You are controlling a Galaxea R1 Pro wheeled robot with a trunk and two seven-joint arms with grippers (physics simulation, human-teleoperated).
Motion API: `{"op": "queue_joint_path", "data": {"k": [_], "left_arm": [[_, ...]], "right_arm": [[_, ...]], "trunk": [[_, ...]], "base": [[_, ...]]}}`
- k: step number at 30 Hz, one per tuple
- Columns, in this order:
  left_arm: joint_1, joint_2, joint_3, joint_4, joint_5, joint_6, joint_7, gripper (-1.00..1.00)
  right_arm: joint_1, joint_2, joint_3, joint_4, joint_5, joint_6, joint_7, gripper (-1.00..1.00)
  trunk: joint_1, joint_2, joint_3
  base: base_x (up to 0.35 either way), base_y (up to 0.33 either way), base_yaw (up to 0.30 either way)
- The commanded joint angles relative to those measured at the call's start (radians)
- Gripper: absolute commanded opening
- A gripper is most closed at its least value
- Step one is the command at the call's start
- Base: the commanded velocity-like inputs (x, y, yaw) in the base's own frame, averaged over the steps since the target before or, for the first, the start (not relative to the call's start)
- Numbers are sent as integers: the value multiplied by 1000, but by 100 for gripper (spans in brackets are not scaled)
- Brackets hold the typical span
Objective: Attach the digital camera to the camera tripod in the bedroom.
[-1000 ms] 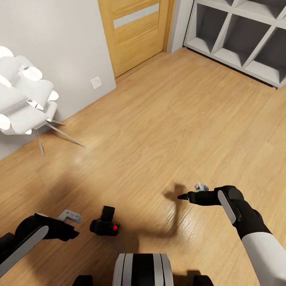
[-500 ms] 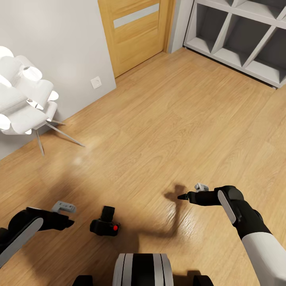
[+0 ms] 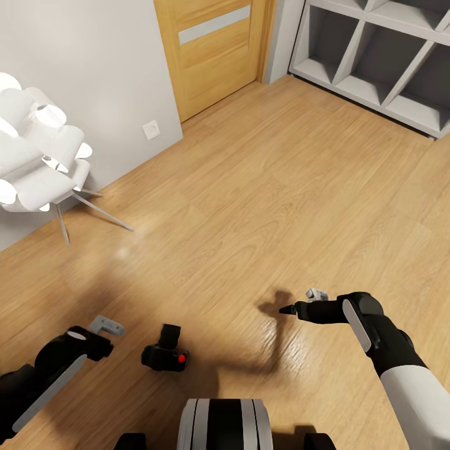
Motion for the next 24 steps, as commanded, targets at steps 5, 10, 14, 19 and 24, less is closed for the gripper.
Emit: {"op": "queue_joint_path", "data": {"k": [5,10,14,19,24], "left_arm": [[-1,1,-72,8,-36,-108,15,100],[-1,4,-78,10,-41,-154,20,100],[-1,5,-79,11,-39,-182,18,100],[-1,7,-79,11,-34,-191,5,100],[-1,51,-80,11,-46,-197,-212,100]], "right_arm": [[-1,-1,2,0,1,3,2,100],[-1,-1,2,0,1,3,2,100],[0,-1,2,0,1,3,1,100],[0,-1,2,0,1,3,1,100],[-1,-1,2,0,1,3,0,100]], "trunk": [[0,0,-1],[0,0,-1],[0,0,-1],[0,0,-1],[0,0,-1]], "base": [[0,0,0],[0,0,0],[0,0,0],[0,0,0],[0,0,0]]}}
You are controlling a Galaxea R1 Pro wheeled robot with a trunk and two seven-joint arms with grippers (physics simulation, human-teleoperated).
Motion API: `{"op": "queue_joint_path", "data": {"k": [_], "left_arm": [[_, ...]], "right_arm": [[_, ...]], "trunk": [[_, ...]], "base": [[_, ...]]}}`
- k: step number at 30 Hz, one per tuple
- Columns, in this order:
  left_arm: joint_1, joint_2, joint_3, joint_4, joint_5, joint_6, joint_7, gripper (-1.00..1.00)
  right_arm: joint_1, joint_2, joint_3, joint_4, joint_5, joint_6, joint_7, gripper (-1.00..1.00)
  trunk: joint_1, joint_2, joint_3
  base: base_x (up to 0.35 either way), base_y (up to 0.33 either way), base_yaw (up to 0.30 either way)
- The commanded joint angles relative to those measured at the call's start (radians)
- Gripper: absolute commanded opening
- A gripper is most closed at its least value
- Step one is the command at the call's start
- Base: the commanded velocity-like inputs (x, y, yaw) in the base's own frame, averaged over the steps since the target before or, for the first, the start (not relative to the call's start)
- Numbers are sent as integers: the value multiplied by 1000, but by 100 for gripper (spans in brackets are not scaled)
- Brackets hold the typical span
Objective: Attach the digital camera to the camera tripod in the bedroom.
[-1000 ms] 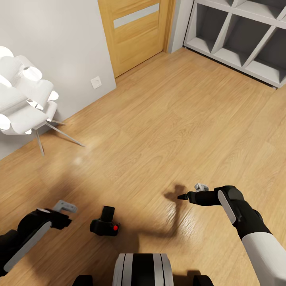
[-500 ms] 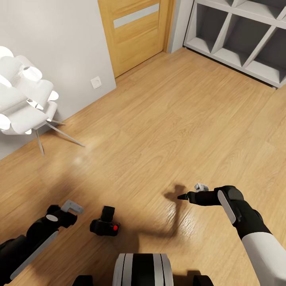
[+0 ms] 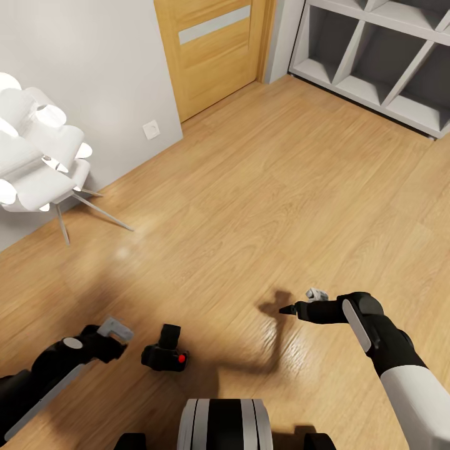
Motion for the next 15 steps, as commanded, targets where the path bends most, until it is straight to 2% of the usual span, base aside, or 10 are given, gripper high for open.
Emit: {"op": "queue_joint_path", "data": {"k": [1,5,6,8,13,15], "left_arm": [[-1,9,-3,-1,8,1,-31,100],[-1,39,13,0,2,-32,-184,100],[-1,51,40,0,0,-65,-245,100],[-1,60,83,0,0,-105,-294,100],[-1,70,227,8,5,-182,-366,100],[-1,68,269,15,2,-199,-379,100]], "right_arm": [[-1,-1,2,0,-1,3,2,100],[-1,-1,2,0,-1,3,2,100],[0,-1,2,0,-1,3,2,100],[0,-1,2,0,-1,3,2,100],[0,-1,2,0,-1,3,2,100],[0,-1,2,0,-1,3,2,100]], "trunk": [[0,0,-1],[0,0,-1],[0,0,-1],[0,0,-1],[0,0,-1],[0,0,-1]], "base": [[0,0,0],[0,0,0],[0,0,0],[0,0,0],[0,0,0],[0,0,0]]}}
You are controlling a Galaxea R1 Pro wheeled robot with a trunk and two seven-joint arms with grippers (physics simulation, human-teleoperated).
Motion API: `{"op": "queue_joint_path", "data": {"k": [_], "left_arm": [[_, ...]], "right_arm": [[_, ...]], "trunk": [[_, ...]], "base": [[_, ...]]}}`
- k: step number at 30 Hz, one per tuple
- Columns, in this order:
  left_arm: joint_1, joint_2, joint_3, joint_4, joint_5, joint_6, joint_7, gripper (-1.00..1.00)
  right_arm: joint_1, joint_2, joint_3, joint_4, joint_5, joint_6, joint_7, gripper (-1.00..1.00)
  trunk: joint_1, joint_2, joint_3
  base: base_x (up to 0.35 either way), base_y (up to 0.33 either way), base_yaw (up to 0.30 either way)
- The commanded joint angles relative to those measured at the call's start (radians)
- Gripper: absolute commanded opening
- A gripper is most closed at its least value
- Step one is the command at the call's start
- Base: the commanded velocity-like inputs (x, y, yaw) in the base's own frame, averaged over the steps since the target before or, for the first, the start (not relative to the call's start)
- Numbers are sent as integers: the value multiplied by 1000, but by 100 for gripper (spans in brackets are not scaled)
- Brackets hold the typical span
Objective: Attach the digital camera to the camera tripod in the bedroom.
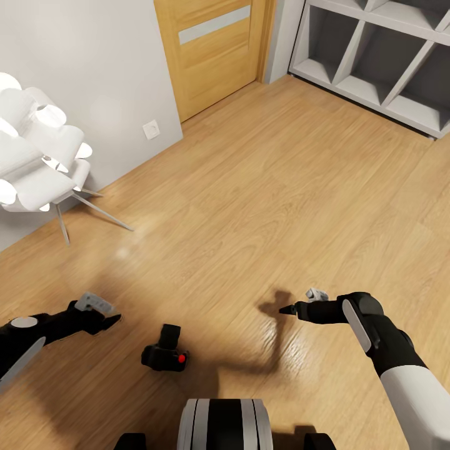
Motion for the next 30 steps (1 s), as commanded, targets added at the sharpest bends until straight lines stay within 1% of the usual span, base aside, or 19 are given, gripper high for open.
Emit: {"op": "queue_joint_path", "data": {"k": [1,2,3,4,11,13,14,19,22,24,26,28,30], "left_arm": [[-1,0,14,2,3,-1,-3,100],[-1,-3,49,11,-17,-18,-9,100],[-1,-4,54,13,-25,-20,-10,100],[-1,-5,61,15,-43,-24,-11,100],[-1,-8,72,19,-102,-30,-15,100],[-1,-5,73,20,-114,-27,-18,100],[-1,8,76,30,-125,-21,-28,100],[-1,0,78,63,-124,-26,-39,100],[-1,-4,73,79,-129,-35,-64,100],[-1,-3,59,88,-134,-53,-104,100],[-1,-1,27,98,-145,-91,-173,100],[-1,1,-20,111,-166,-156,-269,100],[-1,3,-63,128,-194,-243,-379,100]], "right_arm": [[-1,-1,2,0,-1,3,2,100],[-1,-1,2,0,0,3,2,100],[-1,-1,2,0,0,3,2,100],[-1,-1,2,0,1,3,2,100],[-1,0,2,1,1,3,2,100],[-1,0,2,2,1,3,2,100],[-1,1,2,3,1,3,2,100],[0,1,2,4,1,3,2,100],[-1,1,2,4,1,3,2,100],[0,1,2,5,1,3,2,100],[0,1,2,5,1,3,2,100],[0,1,2,5,0,3,2,100],[0,1,2,5,0,3,2,100]], "trunk": [[0,0,-1],[0,0,-1],[0,0,-1],[0,0,-1],[0,0,-1],[0,0,-1],[0,0,-1],[0,0,-1],[0,0,-1],[0,0,-1],[0,0,-1],[0,0,-1],[0,0,-1]], "base": [[0,0,0],[0,0,0],[0,0,0],[0,0,0],[0,0,0],[0,0,0],[0,0,0],[0,0,0],[0,0,0],[0,0,0],[0,0,0],[0,0,0],[0,0,0]]}}
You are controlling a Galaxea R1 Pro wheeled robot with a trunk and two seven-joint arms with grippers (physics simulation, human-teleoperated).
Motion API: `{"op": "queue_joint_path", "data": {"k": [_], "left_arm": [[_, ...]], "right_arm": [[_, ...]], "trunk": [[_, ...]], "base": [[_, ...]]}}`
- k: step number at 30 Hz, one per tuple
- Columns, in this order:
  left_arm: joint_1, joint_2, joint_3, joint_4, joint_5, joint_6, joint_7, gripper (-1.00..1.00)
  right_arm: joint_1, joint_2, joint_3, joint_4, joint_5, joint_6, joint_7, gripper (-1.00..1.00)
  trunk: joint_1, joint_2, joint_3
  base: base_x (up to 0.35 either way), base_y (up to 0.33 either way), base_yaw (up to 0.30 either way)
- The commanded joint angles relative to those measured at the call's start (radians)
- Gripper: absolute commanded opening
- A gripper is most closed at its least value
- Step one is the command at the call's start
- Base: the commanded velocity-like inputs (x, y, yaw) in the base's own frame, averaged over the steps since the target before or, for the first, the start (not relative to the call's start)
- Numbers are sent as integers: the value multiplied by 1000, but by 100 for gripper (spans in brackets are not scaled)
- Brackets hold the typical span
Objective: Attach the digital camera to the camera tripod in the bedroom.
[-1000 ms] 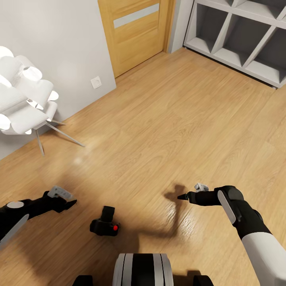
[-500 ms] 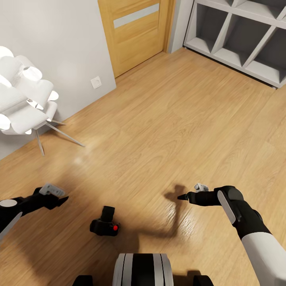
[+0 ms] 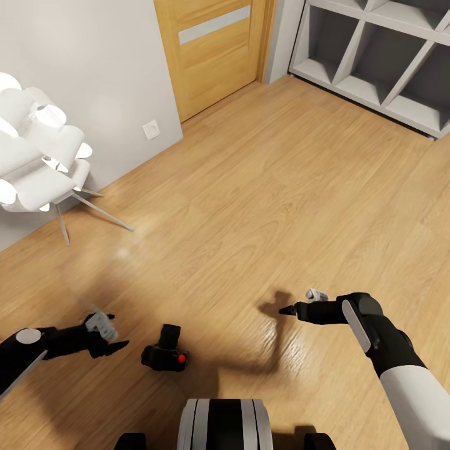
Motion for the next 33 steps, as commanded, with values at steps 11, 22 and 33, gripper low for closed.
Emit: {"op": "queue_joint_path", "data": {"k": [11,22,33], "left_arm": [[-1,-6,144,129,-119,-360,-368,100],[-1,-25,175,162,-134,-391,-393,100],[-1,-59,99,159,-285,-390,-393,100]], "right_arm": [[-1,0,2,1,-1,3,2,100],[-1,0,2,1,0,3,0,100],[-1,0,2,2,0,3,0,100]], "trunk": [[0,0,-1],[0,0,-1],[0,0,-1]], "base": [[0,0,0],[0,0,0],[0,0,0]]}}
